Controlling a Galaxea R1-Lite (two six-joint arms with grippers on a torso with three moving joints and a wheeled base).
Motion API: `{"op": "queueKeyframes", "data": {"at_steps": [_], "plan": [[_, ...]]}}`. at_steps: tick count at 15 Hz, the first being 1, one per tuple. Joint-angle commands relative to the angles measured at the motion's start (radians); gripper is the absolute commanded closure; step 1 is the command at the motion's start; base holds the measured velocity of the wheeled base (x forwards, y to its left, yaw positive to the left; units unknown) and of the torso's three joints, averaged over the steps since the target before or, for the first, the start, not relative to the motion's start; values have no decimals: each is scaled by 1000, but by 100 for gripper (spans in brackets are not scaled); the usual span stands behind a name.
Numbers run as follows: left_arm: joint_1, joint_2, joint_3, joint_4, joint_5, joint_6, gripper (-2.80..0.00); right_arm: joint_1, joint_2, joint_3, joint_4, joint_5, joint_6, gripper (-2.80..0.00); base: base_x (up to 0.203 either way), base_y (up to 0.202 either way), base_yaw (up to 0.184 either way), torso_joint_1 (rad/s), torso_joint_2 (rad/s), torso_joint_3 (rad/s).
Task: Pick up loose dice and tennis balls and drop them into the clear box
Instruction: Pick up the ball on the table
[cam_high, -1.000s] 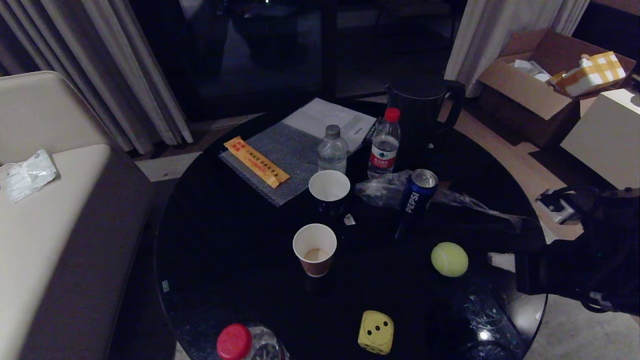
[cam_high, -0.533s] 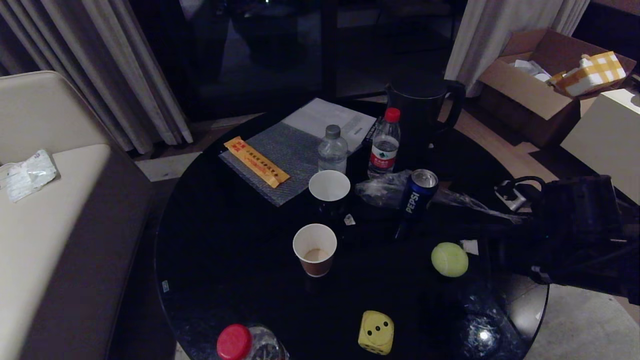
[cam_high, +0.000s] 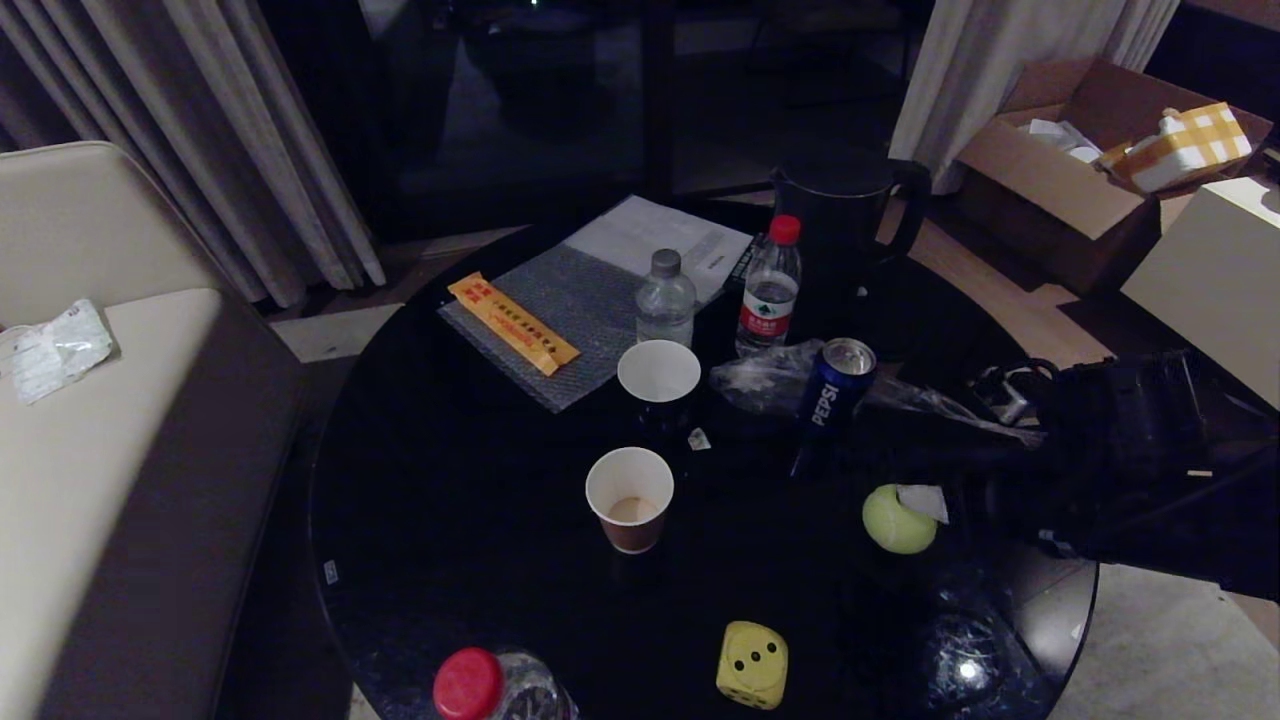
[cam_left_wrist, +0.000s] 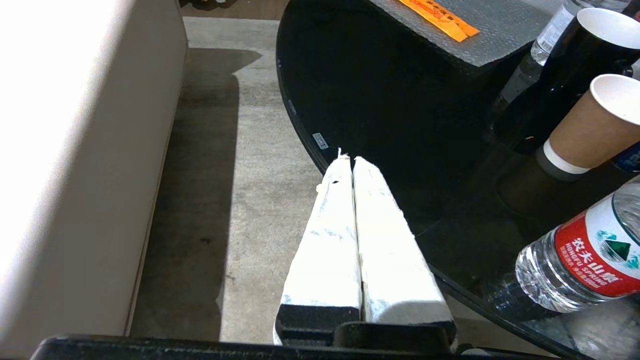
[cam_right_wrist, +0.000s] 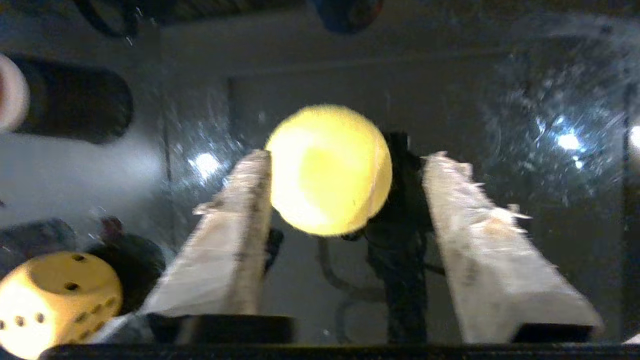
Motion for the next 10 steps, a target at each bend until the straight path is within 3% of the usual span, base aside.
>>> {"op": "queueKeyframes", "data": {"at_steps": [1, 10], "plan": [[0, 2, 2, 0, 1, -1, 0, 6, 28, -5, -4, 1, -1, -280, 0, 0, 0, 0, 0, 0], [0, 2, 2, 0, 1, -1, 0, 30, 150, -34, -12, -1, -2, -280, 0, 0, 0, 0, 0, 0]]}}
